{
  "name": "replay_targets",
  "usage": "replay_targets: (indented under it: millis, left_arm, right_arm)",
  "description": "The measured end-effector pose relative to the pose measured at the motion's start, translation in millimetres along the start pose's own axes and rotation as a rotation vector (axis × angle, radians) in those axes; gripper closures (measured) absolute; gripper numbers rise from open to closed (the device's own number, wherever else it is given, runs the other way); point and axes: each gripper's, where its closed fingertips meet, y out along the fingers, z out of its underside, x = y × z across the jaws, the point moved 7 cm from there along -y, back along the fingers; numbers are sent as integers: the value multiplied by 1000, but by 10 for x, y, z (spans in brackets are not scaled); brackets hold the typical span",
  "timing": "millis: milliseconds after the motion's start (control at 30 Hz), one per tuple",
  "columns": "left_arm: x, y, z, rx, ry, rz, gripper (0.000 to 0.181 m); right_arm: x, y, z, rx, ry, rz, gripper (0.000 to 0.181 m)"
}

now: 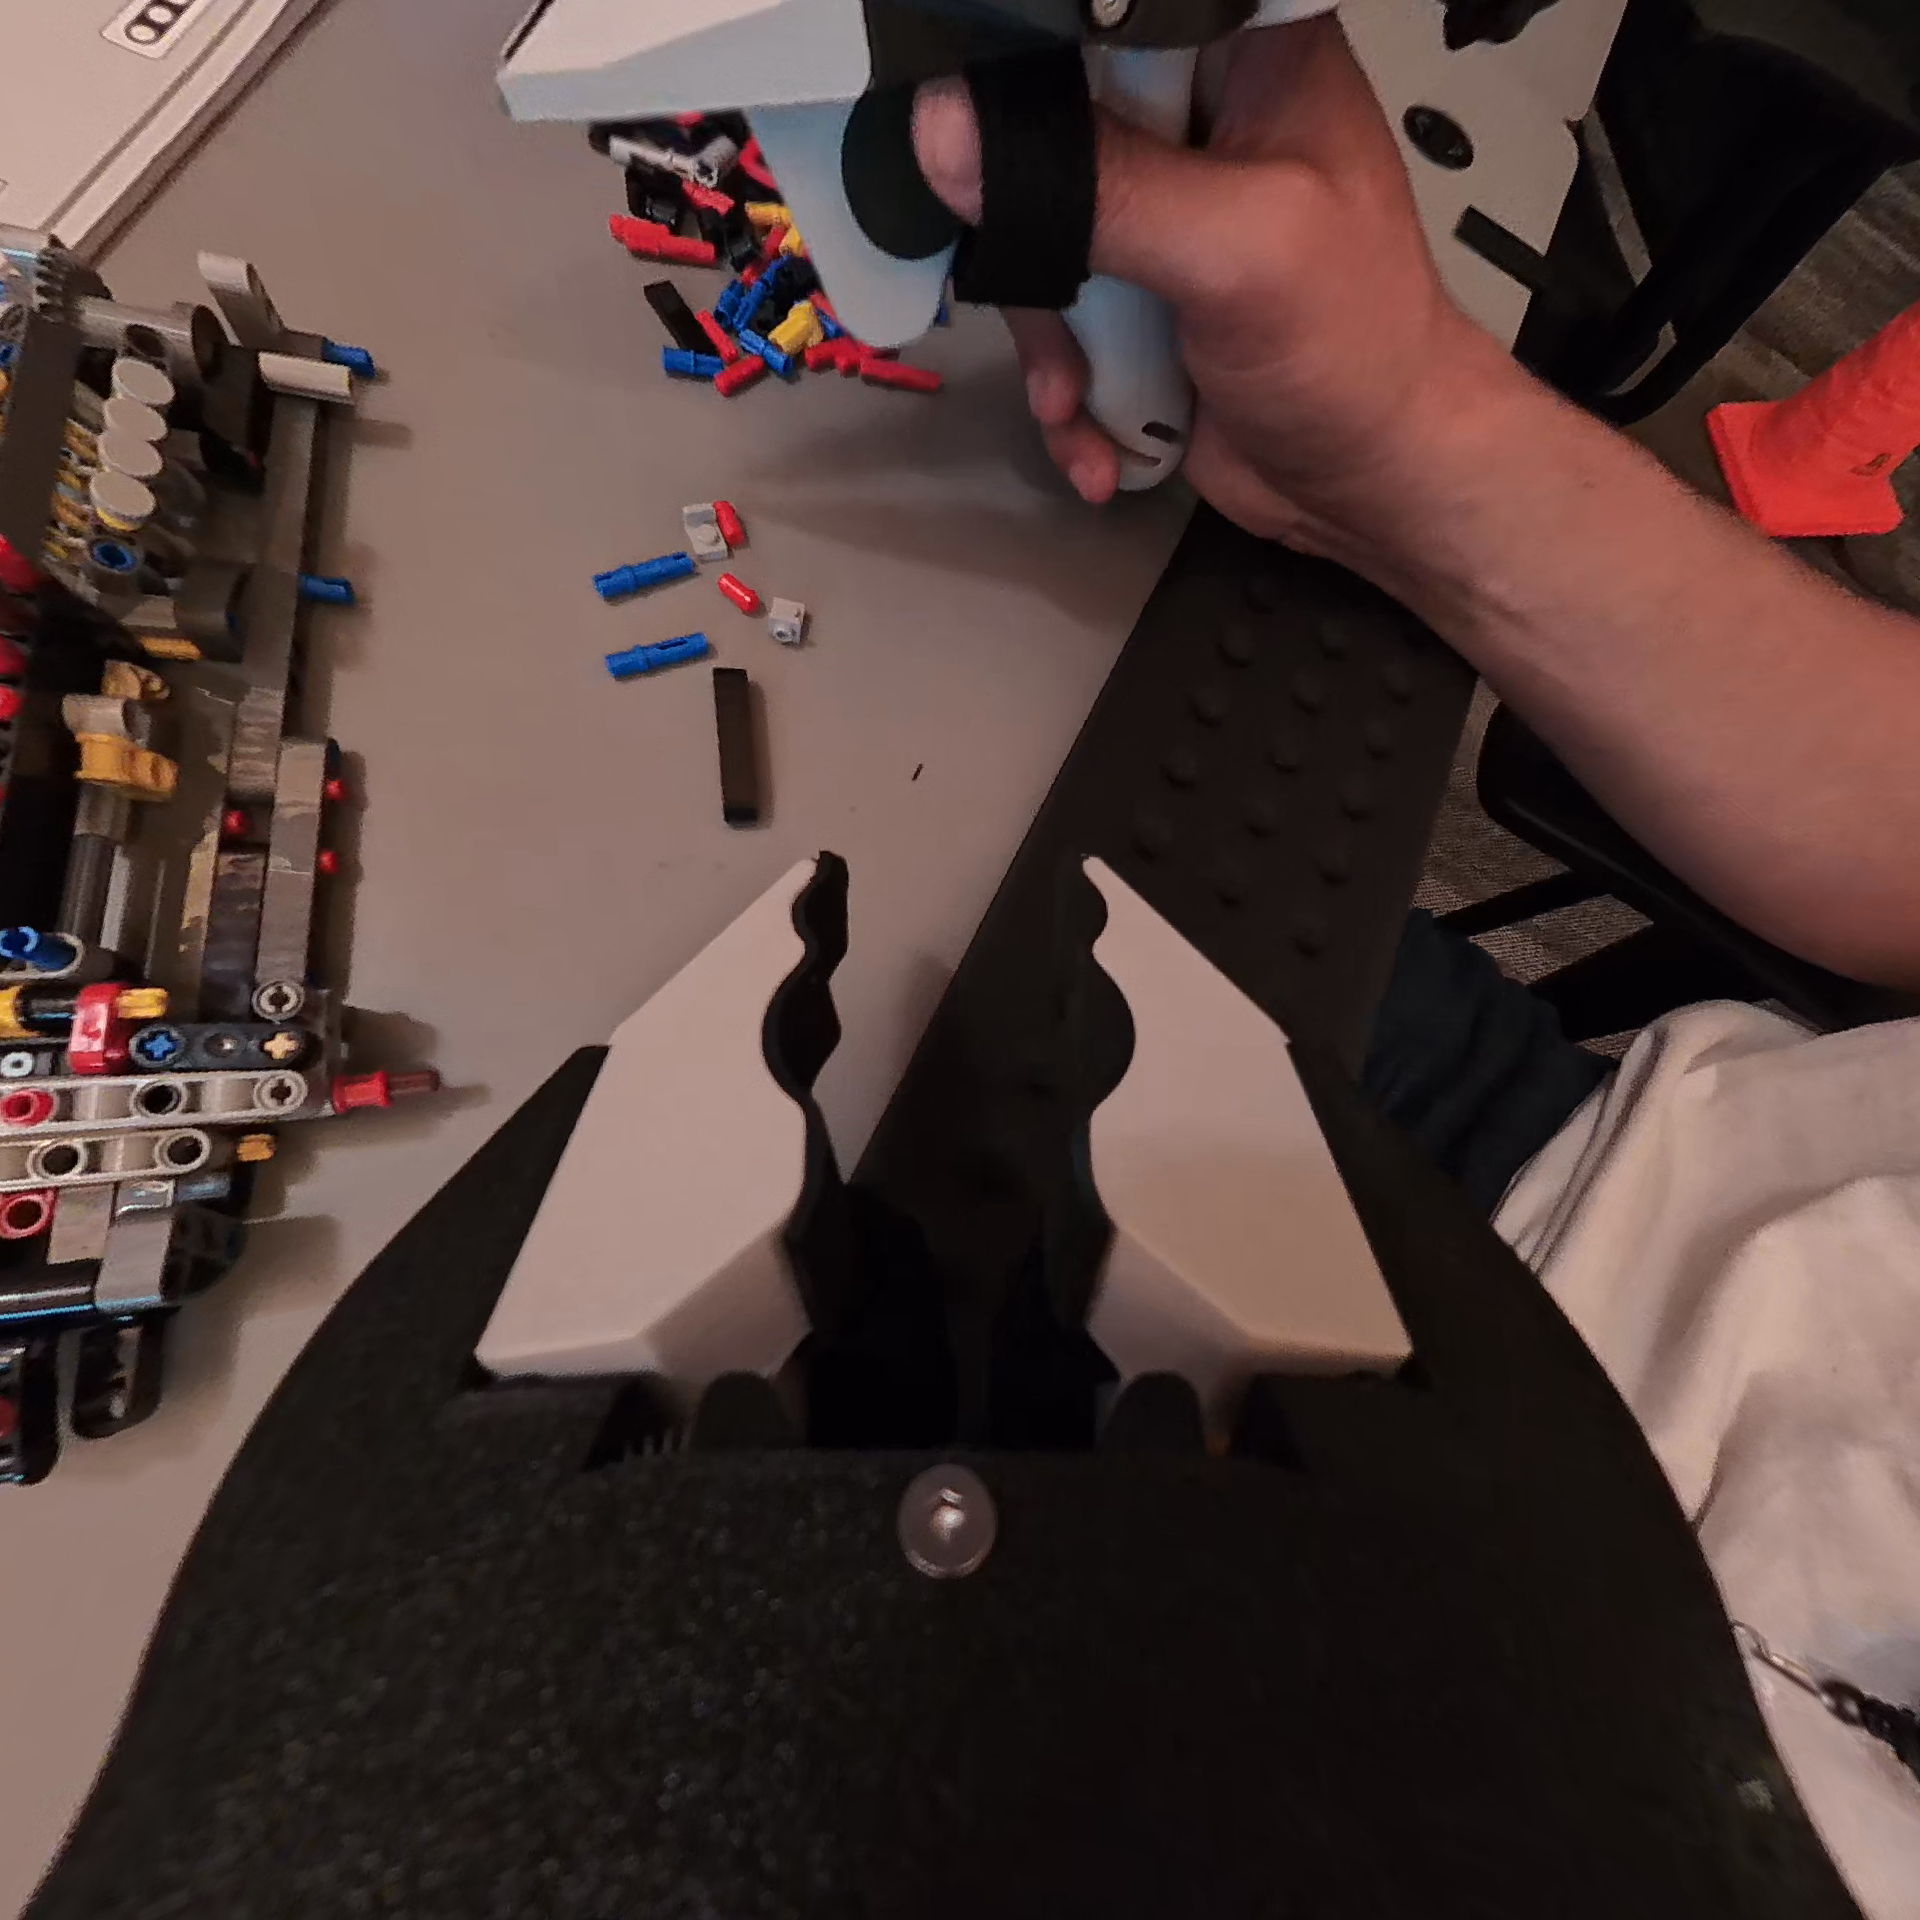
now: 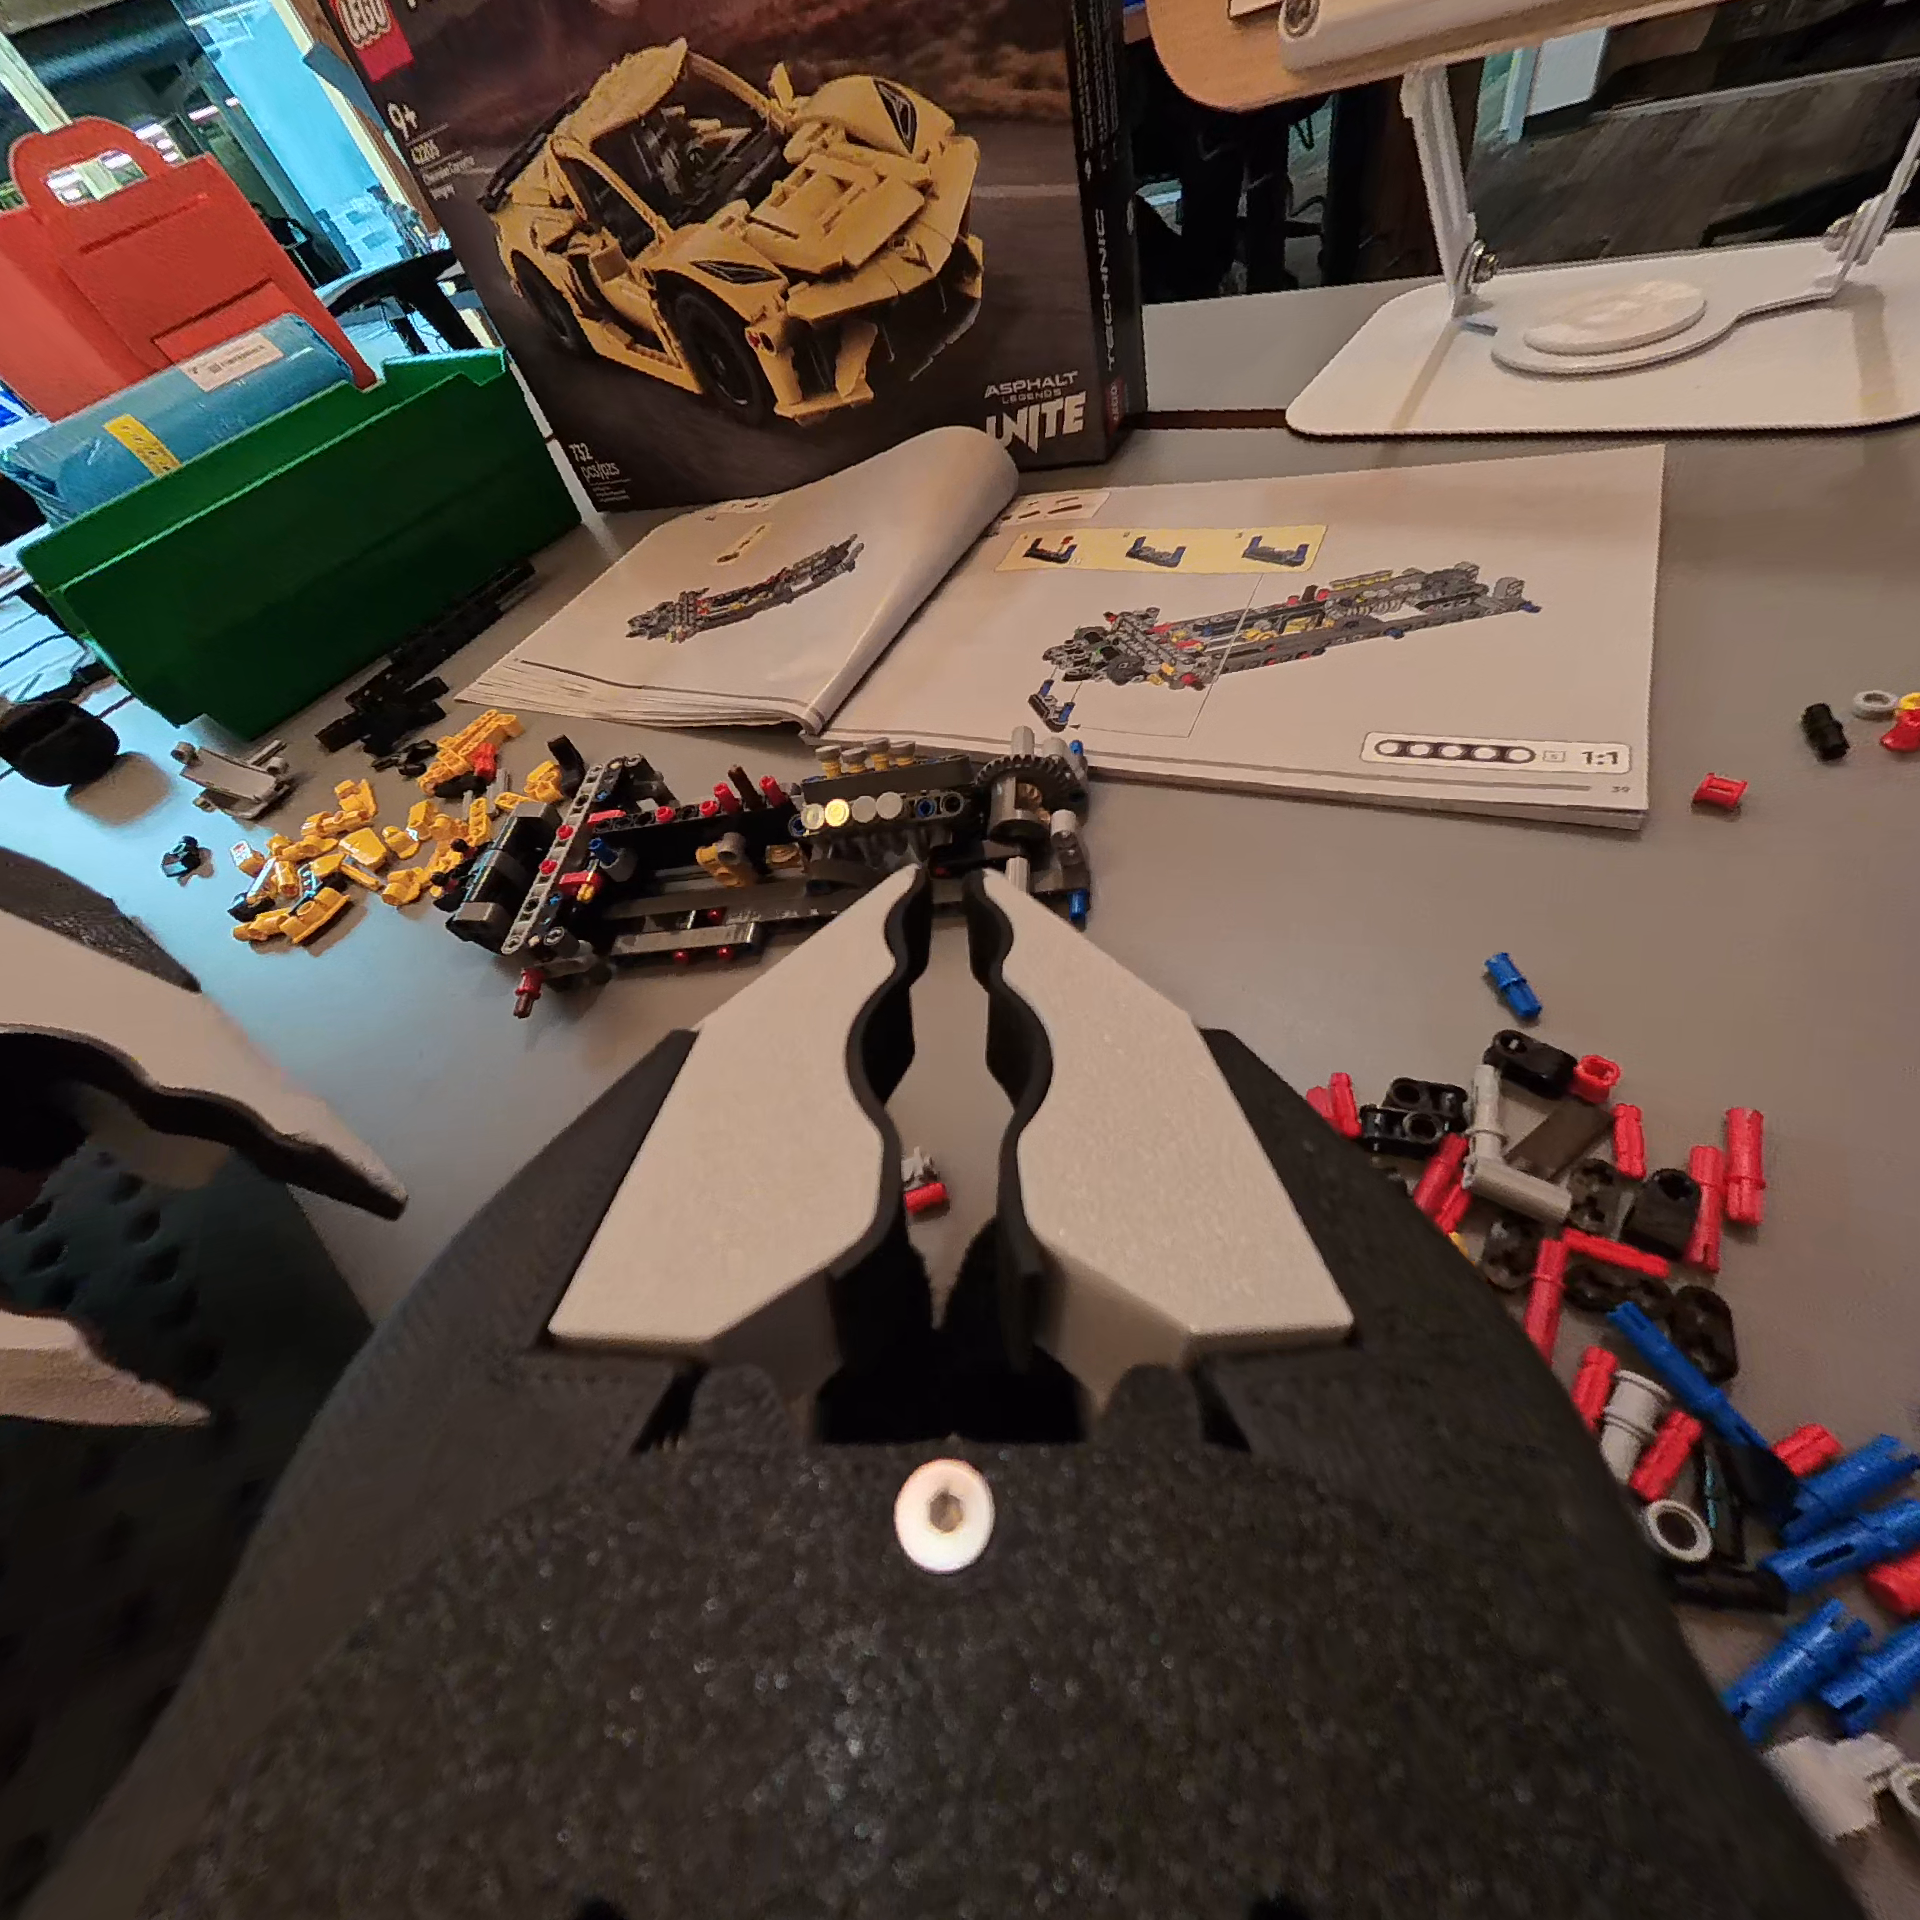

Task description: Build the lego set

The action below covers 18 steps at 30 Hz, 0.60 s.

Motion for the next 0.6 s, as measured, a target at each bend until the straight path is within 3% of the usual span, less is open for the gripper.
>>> replay_targets:
  millis: [67,167,367,600]
  left_arm:
    - [24,1,33,8,-3,3,143]
    - [66,-22,42,6,-9,-14,143]
    - [130,-124,-3,-5,32,-67,143]
    - [492,-180,-124,-36,38,-173,142]
  right_arm:
    - [-42,-52,-18,-23,0,54,176]
    - [-194,-232,-55,-46,-37,256,175]
    - [-404,-838,128,79,-197,669,180]
    - [-401,-1058,293,82,-47,582,178]
